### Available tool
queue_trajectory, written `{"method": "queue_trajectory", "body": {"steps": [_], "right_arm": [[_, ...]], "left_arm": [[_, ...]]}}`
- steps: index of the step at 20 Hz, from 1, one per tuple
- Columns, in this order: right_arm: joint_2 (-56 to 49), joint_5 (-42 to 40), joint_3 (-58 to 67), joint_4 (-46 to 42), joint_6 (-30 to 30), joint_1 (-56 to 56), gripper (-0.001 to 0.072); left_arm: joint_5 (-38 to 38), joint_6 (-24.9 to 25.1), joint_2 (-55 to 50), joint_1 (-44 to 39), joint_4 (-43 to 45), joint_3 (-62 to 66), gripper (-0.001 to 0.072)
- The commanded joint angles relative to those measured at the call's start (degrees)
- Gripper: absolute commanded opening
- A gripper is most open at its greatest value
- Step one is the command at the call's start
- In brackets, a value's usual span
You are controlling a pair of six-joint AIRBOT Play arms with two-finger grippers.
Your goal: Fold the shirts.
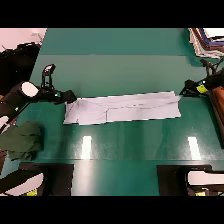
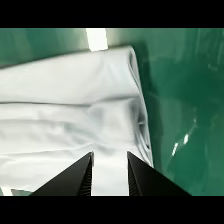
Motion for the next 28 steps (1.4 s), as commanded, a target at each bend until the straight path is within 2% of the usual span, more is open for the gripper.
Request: {"method": "queue_trajectory", "body": {"steps": [1,2,3,4,5,6,7,10,11,14,17,18,20,21,22,25,28], "right_arm": [[-4.66,1.38,4.22,7.28,-4.96,-2.14,0.0269],[-4.72,2.05,4.24,8.48,-6.43,-3.26,0.0282],[-4.70,3.08,4.24,8.09,-6.86,-4.66,0.0460],[-4.72,4.31,4.20,8.04,-7.10,-6.14,0.0566],[-4.70,5.38,3.78,8.20,-8.17,-8.09,0.0574],[-4.72,6.34,2.78,8.50,-9.09,-9.97,0.0575],[-4.72,6.93,1.20,8.44,-9.94,-11.45,0.0575],[-5.38,6.27,-5.51,9.25,-14.43,-14.86,0.0575],[-6.51,6.29,-7.37,11.89,-16.33,-15.41,0.0575],[-10.73,6.38,-10.29,20.81,-20.04,-15.06,0.0574],[-13.51,6.32,-10.29,25.22,-21.44,-12.09,0.0572],[-13.73,5.35,-10.29,25.35,-21.46,-10.86,0.0536],[-13.70,4.20,-9.92,25.86,-21.92,-8.96,0.0312],[-13.70,4.61,-9.14,26.53,-22.71,-8.26,0.0122],[-13.55,5.95,-7.52,26.36,-22.84,-7.50,0.0015],[-10.43,8.94,-1.99,26.38,-22.38,-5.09,0.0014],[-3.93,8.79,3.19,26.43,-19.23,-1.46,0.0014]], "left_arm": [[1.79,-1.29,-1.49,0.00,-0.20,2.03,0.0537],[-0.20,-1.31,-1.46,0.00,-0.22,3.34,0.0537],[-2.27,-1.31,-1.44,0.00,-0.31,4.68,0.0536],[-3.91,-1.31,-1.44,0.00,-0.96,5.68,0.0533],[-5.03,-1.27,-1.40,0.00,-2.60,6.14,0.0332],[-5.29,-0.96,-1.33,-0.02,-4.68,6.12,0.0074],[-5.40,0.20,-1.36,-0.02,-6.93,6.12,0.0032],[-4.85,0.63,-1.36,-0.61,-12.74,6.12,0.0023],[-3.93,0.59,-1.42,-2.12,-13.07,6.12,0.0023],[-0.17,0.02,-3.15,-10.01,-13.00,6.16,0.0023],[4.28,-3.48,-7.89,-16.79,-13.11,7.56,0.0023],[4.92,-3.56,-9.90,-18.56,-13.25,8.81,0.0023],[4.87,-4.33,-15.23,-21.92,-13.22,13.11,0.0023],[4.74,-4.33,-17.88,-23.41,-13.25,15.50,0.0023],[4.33,-4.33,-20.63,-24.92,-13.25,18.14,0.0023],[3.58,-4.33,-27.17,-28.57,-13.25,24.55,0.0023],[3.61,-4.33,-30.93,-30.01,-13.20,27.74,0.0023]]}}
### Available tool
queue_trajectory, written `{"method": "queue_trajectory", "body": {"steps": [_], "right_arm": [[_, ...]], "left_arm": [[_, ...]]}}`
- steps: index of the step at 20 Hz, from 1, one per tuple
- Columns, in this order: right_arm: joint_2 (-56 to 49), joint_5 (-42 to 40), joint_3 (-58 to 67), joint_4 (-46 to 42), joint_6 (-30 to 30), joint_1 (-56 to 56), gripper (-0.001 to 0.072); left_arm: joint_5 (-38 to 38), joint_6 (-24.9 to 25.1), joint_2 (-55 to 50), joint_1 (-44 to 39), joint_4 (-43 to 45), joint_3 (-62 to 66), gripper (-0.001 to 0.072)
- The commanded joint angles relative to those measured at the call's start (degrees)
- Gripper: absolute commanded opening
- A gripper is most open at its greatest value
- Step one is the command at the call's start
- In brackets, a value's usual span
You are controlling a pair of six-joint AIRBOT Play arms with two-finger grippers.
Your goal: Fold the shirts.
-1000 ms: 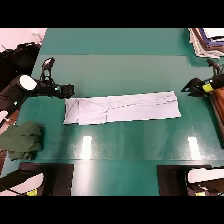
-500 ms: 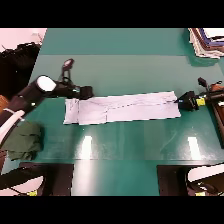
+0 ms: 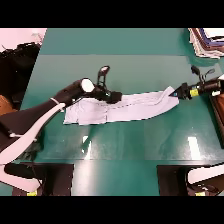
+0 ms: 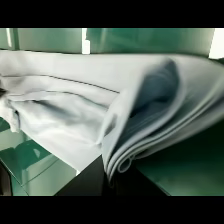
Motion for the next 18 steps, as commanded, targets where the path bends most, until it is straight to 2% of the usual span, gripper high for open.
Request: {"method": "queue_trajectory", "body": {"steps": [1,6,13,18], "right_arm": [[6.16,0.85,5.99,0.57,2.34,4.52,0.0013],[12.37,0.26,12.33,0.55,5.97,12.09,0.0013],[14.69,0.20,18.27,0.61,7.74,19.91,0.0013],[14.69,-3.63,20.41,0.57,7.72,29.20,0.0013]], "left_arm": [[-0.07,-0.17,-5.11,-2.08,-0.44,4.15,0.0023],[-0.87,-0.11,-6.25,-2.05,0.07,4.20,0.0023],[-3.23,1.36,-6.23,-1.92,0.57,4.22,0.0023],[-6.34,1.40,-0.79,4.22,4.00,4.94,0.0022]]}}
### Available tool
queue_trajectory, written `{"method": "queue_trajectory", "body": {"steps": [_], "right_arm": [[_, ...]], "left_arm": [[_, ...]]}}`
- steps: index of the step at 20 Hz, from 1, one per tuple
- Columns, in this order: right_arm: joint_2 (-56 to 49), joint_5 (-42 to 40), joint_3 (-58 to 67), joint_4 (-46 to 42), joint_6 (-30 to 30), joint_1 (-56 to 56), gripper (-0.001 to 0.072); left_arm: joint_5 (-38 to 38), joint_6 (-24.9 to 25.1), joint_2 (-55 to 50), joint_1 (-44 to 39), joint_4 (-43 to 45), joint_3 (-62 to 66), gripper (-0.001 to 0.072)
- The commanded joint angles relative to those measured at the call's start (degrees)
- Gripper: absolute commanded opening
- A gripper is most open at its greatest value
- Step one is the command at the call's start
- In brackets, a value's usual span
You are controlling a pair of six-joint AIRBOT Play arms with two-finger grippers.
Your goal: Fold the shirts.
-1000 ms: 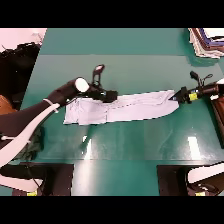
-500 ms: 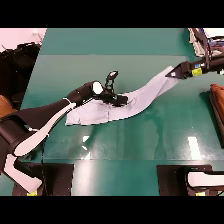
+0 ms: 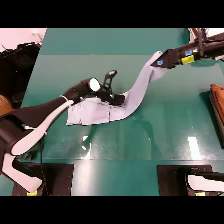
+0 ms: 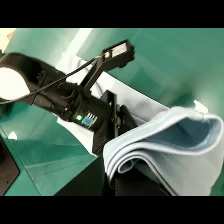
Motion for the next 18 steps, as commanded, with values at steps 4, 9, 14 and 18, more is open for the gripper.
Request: {"method": "queue_trajectory", "body": {"steps": [4,9,14,18], "right_arm": [[-2.19,-10.73,1.20,0.09,0.22,17.44,0.0014],[-11.89,-32.50,1.20,0.04,0.20,37.00,0.0016],[-17.88,-38.60,2.58,-0.26,0.24,45.22,0.0448],[-12.70,-26.91,-2.19,-6.43,2.51,37.42,0.0447]], "left_arm": [[-4.61,0.24,15.08,13.62,11.39,0.33,0.0023],[-10.97,0.28,29.35,26.99,23.61,0.35,0.0023],[-14.88,0.72,35.60,35.08,24.94,0.35,0.0024],[-17.68,0.70,35.65,35.80,24.72,0.35,0.0024]]}}
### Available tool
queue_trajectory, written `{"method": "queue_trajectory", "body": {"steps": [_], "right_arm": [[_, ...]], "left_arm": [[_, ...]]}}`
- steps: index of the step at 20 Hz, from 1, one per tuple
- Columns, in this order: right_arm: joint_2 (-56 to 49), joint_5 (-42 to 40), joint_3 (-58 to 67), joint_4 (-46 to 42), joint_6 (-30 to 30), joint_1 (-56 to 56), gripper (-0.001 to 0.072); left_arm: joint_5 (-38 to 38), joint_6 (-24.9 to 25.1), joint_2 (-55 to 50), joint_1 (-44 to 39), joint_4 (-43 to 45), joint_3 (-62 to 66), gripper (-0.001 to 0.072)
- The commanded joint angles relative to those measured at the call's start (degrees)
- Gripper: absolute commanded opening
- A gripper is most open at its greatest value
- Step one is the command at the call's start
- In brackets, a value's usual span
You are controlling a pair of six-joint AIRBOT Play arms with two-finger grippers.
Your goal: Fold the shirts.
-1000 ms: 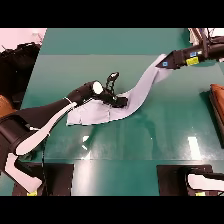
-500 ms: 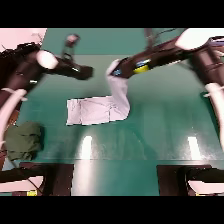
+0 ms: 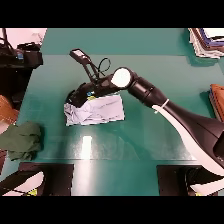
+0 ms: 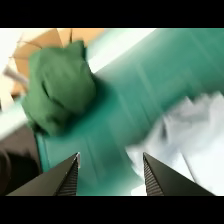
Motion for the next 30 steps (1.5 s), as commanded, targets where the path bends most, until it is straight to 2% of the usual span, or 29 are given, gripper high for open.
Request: {"method": "queue_trajectory", "body": {"steps": [1,7,9,11,15,20,22,25,26,27,30], "right_arm": [[4.17,5.90,-6.36,-4.66,2.32,-5.97,0.0447],[14.03,6.29,-30.16,-4.13,6.45,-24.81,0.0462],[14.14,6.45,-35.15,-3.54,6.47,-29.00,0.0634],[13.70,5.05,-38.88,-1.46,6.49,-31.01,0.0634],[7.13,5.16,-38.66,7.04,4.90,-29.46,0.0629],[-4.13,7.28,-28.52,12.59,4.72,-22.51,0.0610],[-7.34,7.30,-23.63,12.96,4.70,-19.74,0.0476],[-9.25,6.23,-17.88,12.31,4.11,-17.18,0.0081],[-9.20,5.75,-16.26,12.31,3.32,-17.11,0.0068],[-9.20,5.77,-14.53,12.28,3.04,-17.35,0.0014],[-9.18,8.96,-8.09,12.22,3.06,-21.00,0.0013]], "left_arm": [[-2.45,-0.02,1.01,1.49,0.35,0.07,0.0024],[-3.21,-0.04,1.01,1.51,-0.50,0.07,0.0024],[-3.23,-0.02,1.01,1.49,-1.25,0.07,0.0024],[-3.15,-0.02,1.01,1.51,-2.49,0.07,0.0024],[-2.40,-0.02,1.01,1.49,-3.61,0.02,0.0024],[-3.48,-0.02,1.01,1.49,-4.68,0.02,0.0023],[-4.07,-0.02,1.01,1.49,-4.72,0.02,0.0024],[-6.21,0.02,1.01,1.46,-6.05,0.02,0.0023],[-6.73,0.15,1.01,0.87,-6.03,0.02,0.0023],[-6.80,0.50,1.01,-0.02,-6.10,0.02,0.0023],[-6.51,0.59,1.01,-5.38,-6.08,0.02,0.0023]]}}
